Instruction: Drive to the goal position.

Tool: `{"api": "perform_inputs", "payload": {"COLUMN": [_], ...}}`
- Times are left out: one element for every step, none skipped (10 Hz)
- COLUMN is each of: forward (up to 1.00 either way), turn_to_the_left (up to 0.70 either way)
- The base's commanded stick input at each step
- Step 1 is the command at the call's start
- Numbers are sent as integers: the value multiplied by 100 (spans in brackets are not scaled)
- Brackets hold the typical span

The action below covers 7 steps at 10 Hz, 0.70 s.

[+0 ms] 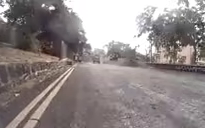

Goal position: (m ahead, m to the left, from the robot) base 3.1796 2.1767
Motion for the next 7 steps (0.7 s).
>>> {"api": "perform_inputs", "payload": {"forward": [70, 70, 70, 70, 70, 70, 70], "turn_to_the_left": [24, 0, 12, 24, 27, 27, 27]}}
